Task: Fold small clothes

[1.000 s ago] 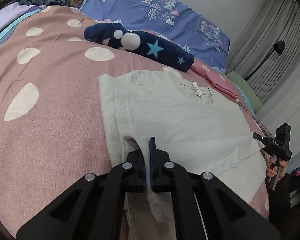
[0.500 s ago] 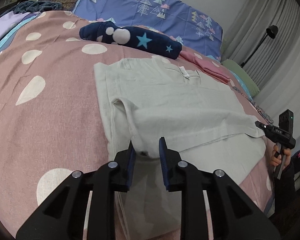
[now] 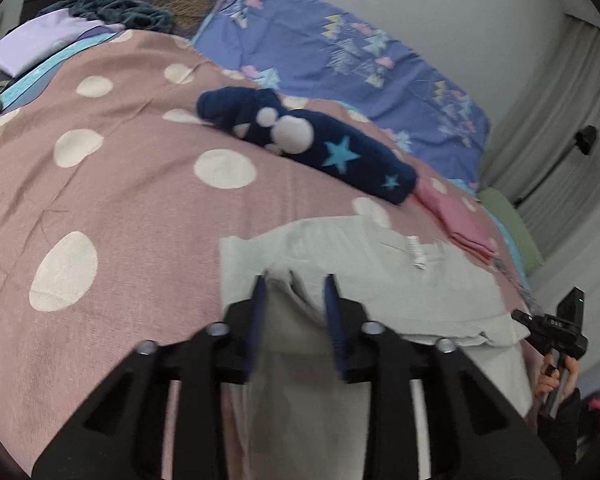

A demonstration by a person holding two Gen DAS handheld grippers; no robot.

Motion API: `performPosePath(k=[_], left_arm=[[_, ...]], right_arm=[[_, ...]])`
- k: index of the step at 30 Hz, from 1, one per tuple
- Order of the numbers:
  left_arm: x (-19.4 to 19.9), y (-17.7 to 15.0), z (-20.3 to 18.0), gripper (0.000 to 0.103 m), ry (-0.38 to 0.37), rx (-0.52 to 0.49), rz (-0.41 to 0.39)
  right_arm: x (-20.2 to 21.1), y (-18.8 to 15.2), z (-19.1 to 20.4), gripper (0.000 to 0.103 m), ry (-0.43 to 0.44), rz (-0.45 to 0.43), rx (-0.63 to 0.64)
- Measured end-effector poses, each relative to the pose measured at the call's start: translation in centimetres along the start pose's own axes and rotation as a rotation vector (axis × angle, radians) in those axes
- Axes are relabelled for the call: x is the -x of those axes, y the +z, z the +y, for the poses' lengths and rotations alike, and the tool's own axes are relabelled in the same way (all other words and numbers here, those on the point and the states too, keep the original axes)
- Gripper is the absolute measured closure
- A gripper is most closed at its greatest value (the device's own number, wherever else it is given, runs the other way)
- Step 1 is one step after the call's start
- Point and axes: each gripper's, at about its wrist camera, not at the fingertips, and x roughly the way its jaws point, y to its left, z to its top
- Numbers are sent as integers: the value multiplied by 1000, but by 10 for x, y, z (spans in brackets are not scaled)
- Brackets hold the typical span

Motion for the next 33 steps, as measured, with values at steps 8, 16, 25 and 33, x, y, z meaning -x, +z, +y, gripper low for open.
performPosePath(k=[8, 16, 25, 33], left_arm=[[15, -9, 17, 56, 14, -57, -19], [2, -35, -16, 37, 192, -393, 32], [-51, 12, -21, 37, 345, -435, 37], [-60, 19, -10, 60, 188, -336, 82]], right_arm=[[42, -2, -2, 42, -5, -132, 109], [23, -71, 66, 40, -320, -45, 811], [-22, 0, 59, 41, -492, -150, 634], [-4, 19, 22, 64, -279, -117, 463]])
